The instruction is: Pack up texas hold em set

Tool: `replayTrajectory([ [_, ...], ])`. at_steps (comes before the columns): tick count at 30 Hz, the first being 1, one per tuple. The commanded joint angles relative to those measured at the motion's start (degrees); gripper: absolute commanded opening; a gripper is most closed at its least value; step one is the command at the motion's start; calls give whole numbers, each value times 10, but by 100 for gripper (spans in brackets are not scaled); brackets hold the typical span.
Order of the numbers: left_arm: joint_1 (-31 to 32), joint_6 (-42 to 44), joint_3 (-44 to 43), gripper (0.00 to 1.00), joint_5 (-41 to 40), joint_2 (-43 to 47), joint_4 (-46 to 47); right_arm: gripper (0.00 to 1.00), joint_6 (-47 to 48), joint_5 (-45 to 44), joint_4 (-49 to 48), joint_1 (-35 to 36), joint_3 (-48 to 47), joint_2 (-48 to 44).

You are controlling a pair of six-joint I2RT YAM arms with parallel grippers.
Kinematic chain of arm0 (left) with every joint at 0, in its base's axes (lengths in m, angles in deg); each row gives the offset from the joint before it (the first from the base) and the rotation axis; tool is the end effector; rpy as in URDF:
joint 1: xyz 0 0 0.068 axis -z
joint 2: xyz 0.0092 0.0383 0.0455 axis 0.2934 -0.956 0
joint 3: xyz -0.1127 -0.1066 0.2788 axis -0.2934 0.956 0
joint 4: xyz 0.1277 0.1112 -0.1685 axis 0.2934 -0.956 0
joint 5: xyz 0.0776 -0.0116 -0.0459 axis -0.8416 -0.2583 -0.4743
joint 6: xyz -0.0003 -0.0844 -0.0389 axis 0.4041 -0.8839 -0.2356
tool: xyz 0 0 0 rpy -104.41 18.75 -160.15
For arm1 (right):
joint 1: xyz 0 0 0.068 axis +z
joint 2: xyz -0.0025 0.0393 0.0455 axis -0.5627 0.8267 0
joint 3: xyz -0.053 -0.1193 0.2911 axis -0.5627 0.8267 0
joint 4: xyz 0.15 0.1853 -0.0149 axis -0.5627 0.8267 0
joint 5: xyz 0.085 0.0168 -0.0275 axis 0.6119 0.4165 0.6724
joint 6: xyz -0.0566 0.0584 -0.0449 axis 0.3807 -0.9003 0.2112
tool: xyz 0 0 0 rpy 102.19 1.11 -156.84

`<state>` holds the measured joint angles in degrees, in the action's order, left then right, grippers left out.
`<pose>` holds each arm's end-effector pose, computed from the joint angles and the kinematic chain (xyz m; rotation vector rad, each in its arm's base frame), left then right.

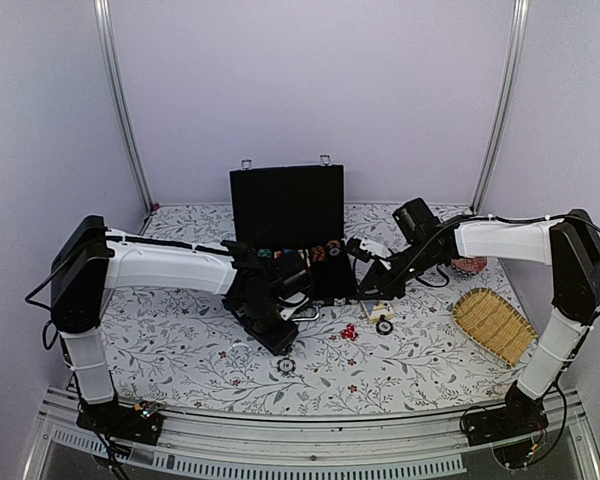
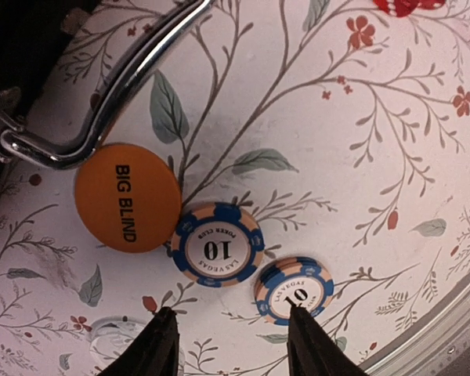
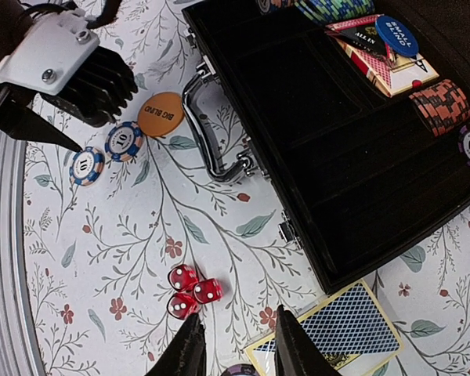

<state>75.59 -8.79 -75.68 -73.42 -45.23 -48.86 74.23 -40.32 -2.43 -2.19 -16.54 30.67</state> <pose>0.1898 -0.3129 0.1864 1.0286 2.8313 -0.1845 0.2844 0.2318 0.2263 -1.5049 2.0251 0.7484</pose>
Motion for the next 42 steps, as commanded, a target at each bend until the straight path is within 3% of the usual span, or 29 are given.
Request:
replayTrajectory([
  [1,9,-46,-33,48,-14,-24,-5,32,4,1,-15,-3,11,-18],
  [15,8,-83,-91,49,-68,-105,-51,32,8,-2,-14,-3,18,-23],
  [37,25,-46,-73,44,-10,-110,-26,32,13,1,-7,-3,14,-7],
  [42,26,-50,-82,51,-45,-122,-44,32,12,4,-3,-3,10,-3],
])
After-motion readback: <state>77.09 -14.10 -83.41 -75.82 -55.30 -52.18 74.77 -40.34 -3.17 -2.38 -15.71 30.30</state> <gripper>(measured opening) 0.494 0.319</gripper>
